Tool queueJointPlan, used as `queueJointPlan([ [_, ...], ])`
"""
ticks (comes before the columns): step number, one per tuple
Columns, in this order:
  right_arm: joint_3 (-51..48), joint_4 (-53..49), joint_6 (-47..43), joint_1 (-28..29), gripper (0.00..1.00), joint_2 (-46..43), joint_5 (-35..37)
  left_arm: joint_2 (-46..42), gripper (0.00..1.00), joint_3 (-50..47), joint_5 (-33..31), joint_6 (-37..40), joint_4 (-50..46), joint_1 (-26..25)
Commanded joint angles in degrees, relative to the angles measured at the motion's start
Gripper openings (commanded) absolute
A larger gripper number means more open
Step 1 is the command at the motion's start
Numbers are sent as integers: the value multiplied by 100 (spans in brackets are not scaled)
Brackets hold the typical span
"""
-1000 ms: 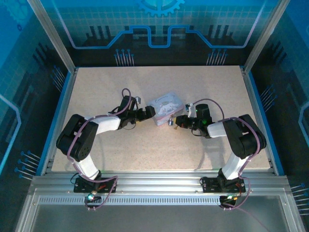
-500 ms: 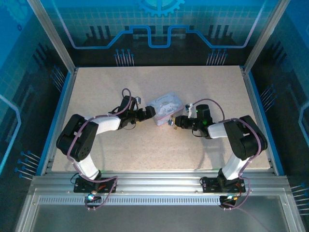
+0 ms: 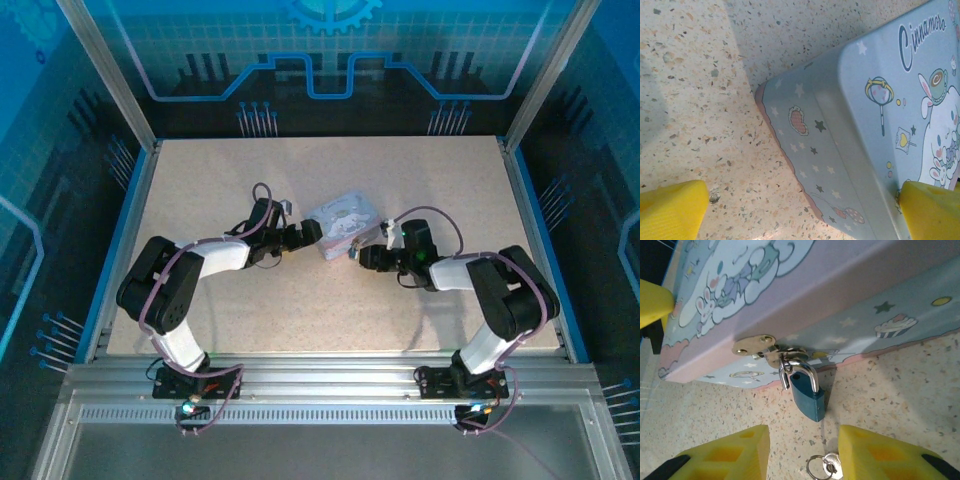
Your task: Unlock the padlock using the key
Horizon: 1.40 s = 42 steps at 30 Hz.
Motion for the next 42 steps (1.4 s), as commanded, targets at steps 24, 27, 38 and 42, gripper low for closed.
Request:
queueJointPlan([
  [24, 222, 841, 263, 84, 19, 969, -227, -38, 99, -106, -129, 82, -483, -71],
  [27, 212, 889, 321, 84, 10, 980, -217, -37, 99, -113, -130, 84, -488, -66],
  [38, -8, 964, 741, 82, 0, 620, 273, -112, 99, -242, -182, 100, -485, -71],
  [42, 20, 778, 937, 78, 0, 458, 455, -142, 99, -272, -227, 145, -500, -128],
])
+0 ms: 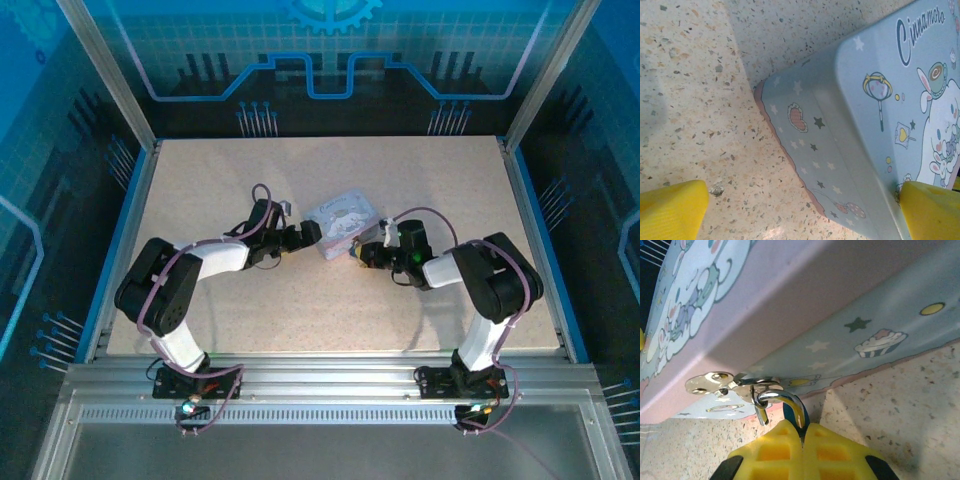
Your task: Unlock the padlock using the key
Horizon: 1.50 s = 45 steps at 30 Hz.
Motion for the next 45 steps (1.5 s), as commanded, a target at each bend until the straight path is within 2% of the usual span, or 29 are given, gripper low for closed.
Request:
queueJointPlan([
  [1, -39, -223, 292, 55, 0, -253, 334, -51, 99, -197, -171, 161, -470, -125],
  [7, -30, -272, 809, 58, 0, -365, 480, 11, 99, -136, -376, 196, -542, -303],
  [18, 139, -408, 1448, 23, 0, -318, 793, 134, 99, -167, -395, 201, -490, -333],
  [35, 443, -786, 1396, -171, 0, -542, 1051, 177, 99, -242, -355, 194, -426, -332],
  [45, 146, -1083, 1262, -362, 0, -914, 1261, 177, 99, -253, -342, 160, -425, -244],
])
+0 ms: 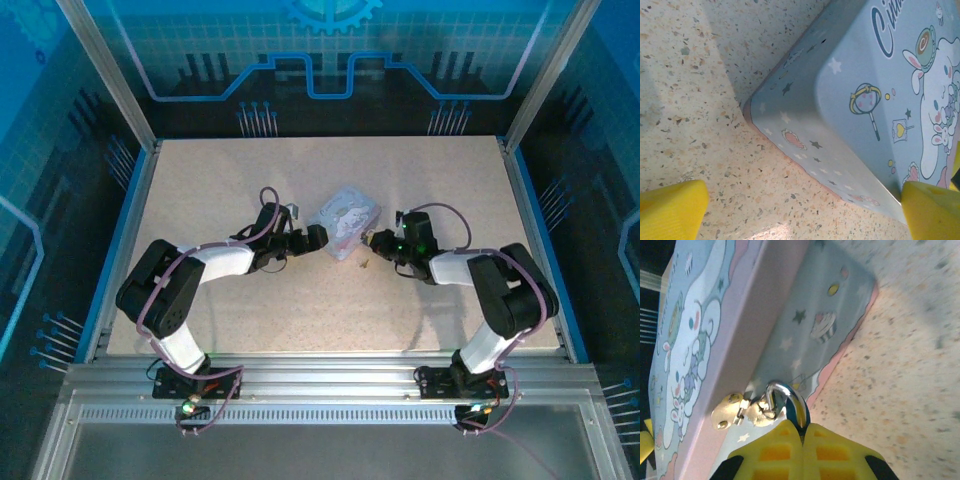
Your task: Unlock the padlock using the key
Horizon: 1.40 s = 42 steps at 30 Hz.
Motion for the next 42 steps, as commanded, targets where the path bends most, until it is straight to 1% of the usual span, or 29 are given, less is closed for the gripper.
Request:
queueJointPlan([
  [1, -71, -43, -96, -202, 0, -189, 190, 206, 99, -216, -121, 157, -478, 60],
  [4, -12, 8, -53, -192, 0, -97, 59, 211, 99, -210, -93, 132, -452, 60],
  [8, 1, -119, -150, -193, 0, -112, 122, 93, 99, -208, -150, 191, -540, 60],
  [11, -96, -304, -444, -197, 0, -366, 229, 100, 99, -167, -62, 205, -582, 136],
  [13, -272, -260, -707, -213, 0, -663, 212, 160, 99, -173, 76, 161, -493, 250],
  [14, -323, -406, -883, -218, 0, -861, 192, 196, 99, -163, 123, 153, -458, 299],
  [16, -269, -995, -1365, -227, 0, -1209, 69, 244, 99, -132, 129, 182, -460, 363],
  [20, 191, -2726, -2430, -342, 0, -1549, -878, 346, 99, 19, 133, 318, -547, 466],
  [23, 255, -3445, -2696, -394, 0, -1688, -1271, 451, 99, 143, 162, 383, -581, 572],
  [26, 140, -3737, -2698, -436, 0, -1811, -1434, 564, 99, 282, 209, 422, -584, 674],
  [29, 96, -3884, -2704, -532, 0, -1741, -1611, 604, 99, 369, 256, 447, -593, 744],
  [33, 131, -3970, -2760, -657, 0, -1369, -1866, 459, 99, 380, 262, 490, -643, 813],
  [38, 149, -3986, -2853, -685, 0, -852, -2025, -2, 99, 198, 233, 543, -610, 846],
  [42, 80, -3907, -2896, -748, 0, -671, -2049, -347, 99, 88, 252, 557, -649, 851],
])
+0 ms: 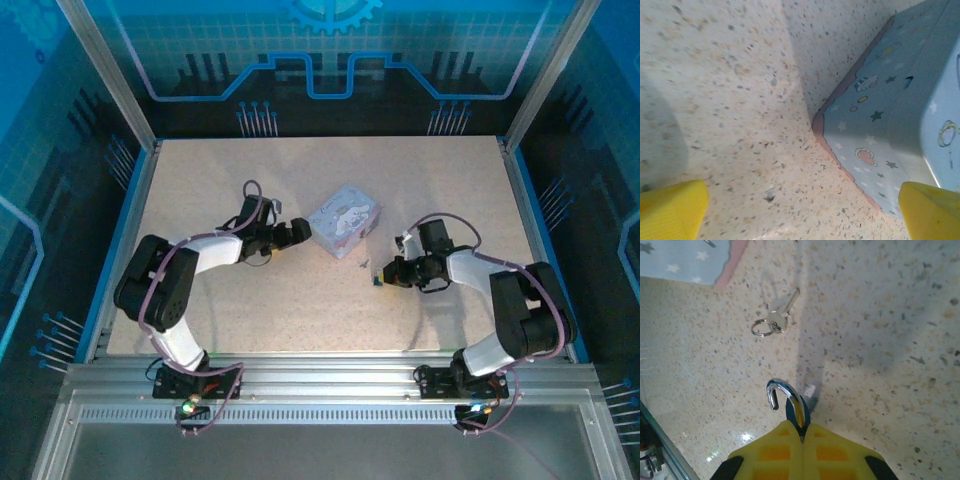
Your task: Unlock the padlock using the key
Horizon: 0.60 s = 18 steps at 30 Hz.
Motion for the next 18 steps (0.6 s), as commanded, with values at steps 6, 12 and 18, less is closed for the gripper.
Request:
queueJointPlan([
  [6, -76, -81, -136, -253, 22, -25, 64, -1053, 99, -220, -308, 427, -426, 57],
  [12, -25, -361, -201, -393, 40, -663, 546, -2057, 99, -360, -626, 691, -923, 164],
  [18, 71, -663, -350, -511, 47, -1816, 1123, -3232, 99, -530, -1120, 924, -1325, 281],
])
